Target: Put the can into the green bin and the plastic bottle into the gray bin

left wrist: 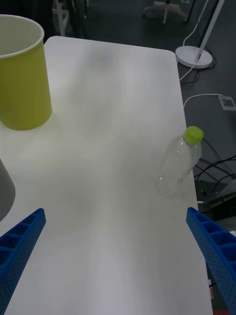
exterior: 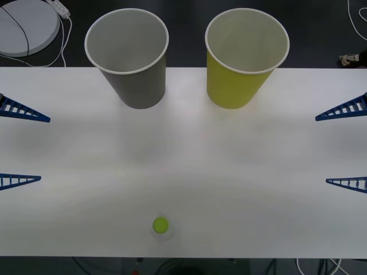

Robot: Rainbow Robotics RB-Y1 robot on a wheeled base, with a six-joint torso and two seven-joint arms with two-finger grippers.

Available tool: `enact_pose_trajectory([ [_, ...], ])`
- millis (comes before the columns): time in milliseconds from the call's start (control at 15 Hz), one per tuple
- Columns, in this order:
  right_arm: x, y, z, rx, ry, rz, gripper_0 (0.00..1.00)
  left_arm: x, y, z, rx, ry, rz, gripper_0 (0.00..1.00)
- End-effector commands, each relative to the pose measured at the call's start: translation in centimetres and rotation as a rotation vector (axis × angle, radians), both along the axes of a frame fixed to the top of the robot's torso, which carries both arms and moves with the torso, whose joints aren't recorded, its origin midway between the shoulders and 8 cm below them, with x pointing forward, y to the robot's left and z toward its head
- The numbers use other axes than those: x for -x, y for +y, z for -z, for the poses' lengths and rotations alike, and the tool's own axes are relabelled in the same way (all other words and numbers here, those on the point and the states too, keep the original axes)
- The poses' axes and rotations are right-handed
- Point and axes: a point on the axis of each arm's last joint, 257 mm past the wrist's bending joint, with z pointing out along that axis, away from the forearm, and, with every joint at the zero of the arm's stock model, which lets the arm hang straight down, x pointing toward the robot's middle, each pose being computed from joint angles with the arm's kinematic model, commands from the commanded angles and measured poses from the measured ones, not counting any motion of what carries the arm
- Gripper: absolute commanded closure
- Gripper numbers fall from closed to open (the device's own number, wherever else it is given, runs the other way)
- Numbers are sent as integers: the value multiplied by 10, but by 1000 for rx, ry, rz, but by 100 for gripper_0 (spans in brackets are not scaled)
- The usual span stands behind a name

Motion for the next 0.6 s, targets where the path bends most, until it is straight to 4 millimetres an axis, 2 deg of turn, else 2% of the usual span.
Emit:
enact_pose_trajectory([
  [67,0,0,0,0,0,0,0,0,0,0,0,0,0,0],
  [600,0,0,0,0,0,0,0,7,3,1,78,23,13,0],
])
